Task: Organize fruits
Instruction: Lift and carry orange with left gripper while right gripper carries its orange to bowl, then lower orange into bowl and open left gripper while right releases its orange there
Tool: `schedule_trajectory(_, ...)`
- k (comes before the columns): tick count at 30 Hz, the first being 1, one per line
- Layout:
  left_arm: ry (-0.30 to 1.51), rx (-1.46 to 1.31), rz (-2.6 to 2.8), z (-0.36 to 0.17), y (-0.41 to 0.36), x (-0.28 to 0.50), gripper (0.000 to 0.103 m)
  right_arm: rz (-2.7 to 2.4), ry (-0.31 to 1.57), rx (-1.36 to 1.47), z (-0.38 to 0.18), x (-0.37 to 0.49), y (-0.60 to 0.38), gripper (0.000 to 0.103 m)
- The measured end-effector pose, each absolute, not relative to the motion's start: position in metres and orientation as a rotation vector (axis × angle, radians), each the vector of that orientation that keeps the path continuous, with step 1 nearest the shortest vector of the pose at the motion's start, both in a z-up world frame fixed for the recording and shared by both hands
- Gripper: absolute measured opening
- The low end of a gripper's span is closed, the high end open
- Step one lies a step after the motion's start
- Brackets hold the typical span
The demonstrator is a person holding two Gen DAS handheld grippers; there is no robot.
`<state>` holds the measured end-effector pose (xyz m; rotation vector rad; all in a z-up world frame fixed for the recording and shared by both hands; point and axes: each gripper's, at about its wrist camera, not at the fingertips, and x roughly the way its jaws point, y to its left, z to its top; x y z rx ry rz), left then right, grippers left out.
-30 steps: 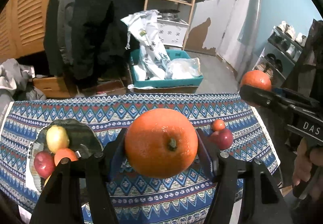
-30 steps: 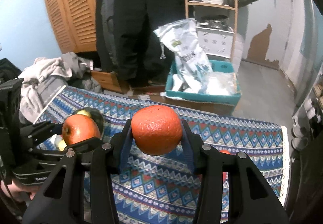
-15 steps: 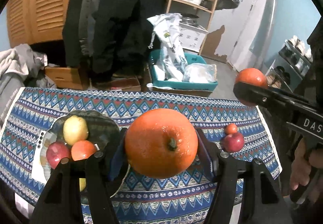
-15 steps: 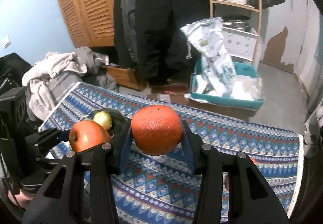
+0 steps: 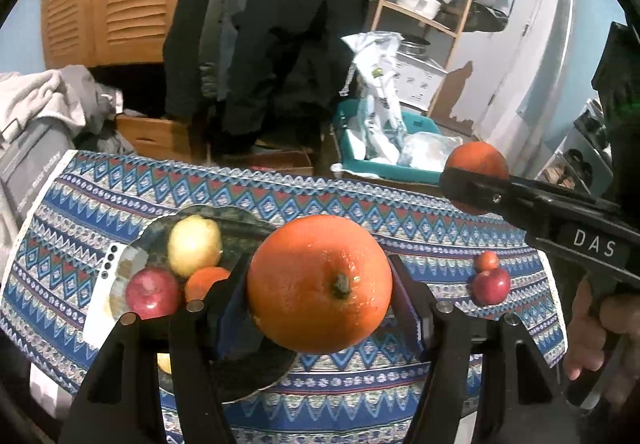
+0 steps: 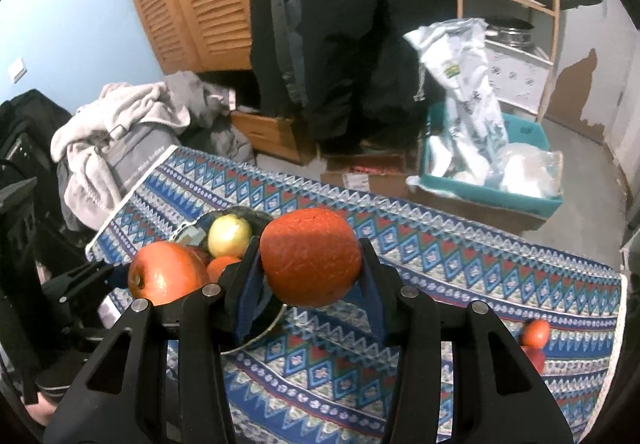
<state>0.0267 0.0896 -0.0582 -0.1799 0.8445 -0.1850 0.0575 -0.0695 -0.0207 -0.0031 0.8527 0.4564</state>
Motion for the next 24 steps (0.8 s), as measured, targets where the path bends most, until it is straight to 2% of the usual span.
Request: schedule_trajectory(24, 1.049, -0.222, -0.070, -0.153, 0.127, 0.046, 0.066, 0.546, 1.077, -0.042, -0.112, 0.097, 0.012, 0.045)
